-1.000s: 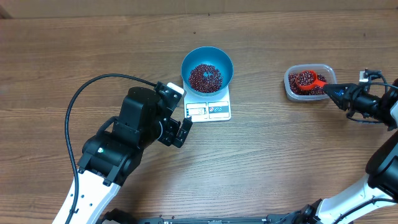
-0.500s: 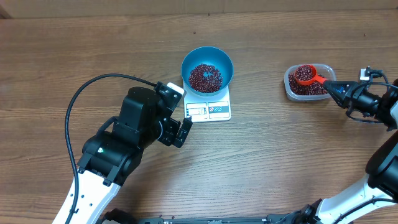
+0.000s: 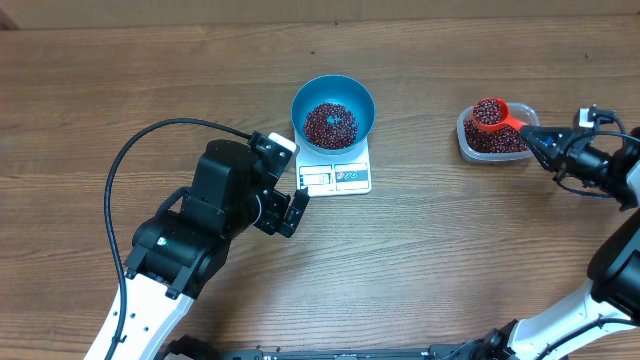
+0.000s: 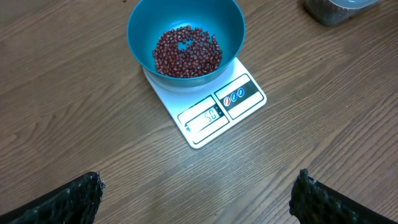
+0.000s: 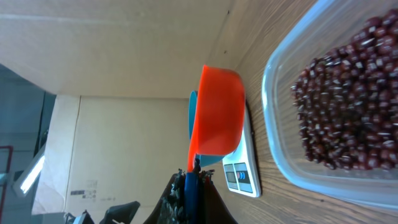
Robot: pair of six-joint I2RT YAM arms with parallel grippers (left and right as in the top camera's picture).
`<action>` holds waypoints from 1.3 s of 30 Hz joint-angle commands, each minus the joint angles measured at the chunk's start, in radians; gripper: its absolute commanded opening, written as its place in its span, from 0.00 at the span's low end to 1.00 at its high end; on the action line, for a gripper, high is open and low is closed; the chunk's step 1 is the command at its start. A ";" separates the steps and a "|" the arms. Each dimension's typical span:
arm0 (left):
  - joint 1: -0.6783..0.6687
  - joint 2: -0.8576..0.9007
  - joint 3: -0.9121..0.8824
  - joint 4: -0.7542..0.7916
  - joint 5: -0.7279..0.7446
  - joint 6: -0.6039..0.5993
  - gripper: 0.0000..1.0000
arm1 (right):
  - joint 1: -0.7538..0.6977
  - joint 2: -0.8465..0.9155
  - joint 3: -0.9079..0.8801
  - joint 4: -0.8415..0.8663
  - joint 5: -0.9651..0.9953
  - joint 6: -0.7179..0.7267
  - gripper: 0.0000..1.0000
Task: Scoop item into bowl and weigh 150g on scale
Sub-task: 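Carry the filled scoop over the blue bowl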
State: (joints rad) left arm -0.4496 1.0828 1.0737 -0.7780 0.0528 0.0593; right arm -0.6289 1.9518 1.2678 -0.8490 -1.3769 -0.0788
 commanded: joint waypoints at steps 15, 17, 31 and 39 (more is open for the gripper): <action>0.004 -0.011 0.008 0.003 0.011 0.016 1.00 | 0.242 0.000 -0.003 0.006 -0.069 -0.027 0.04; 0.004 -0.011 0.008 0.003 0.011 0.016 1.00 | 0.270 0.000 -0.003 0.006 -0.069 -0.027 0.04; 0.004 -0.011 0.008 0.003 0.011 0.016 1.00 | 0.451 0.000 -0.003 0.069 -0.069 -0.026 0.04; 0.004 -0.011 0.008 0.003 0.011 0.016 1.00 | 0.534 0.000 -0.003 0.163 -0.068 0.003 0.04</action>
State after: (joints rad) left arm -0.4496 1.0828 1.0737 -0.7780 0.0528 0.0593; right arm -0.1230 1.9518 1.2678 -0.7223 -1.4097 -0.0917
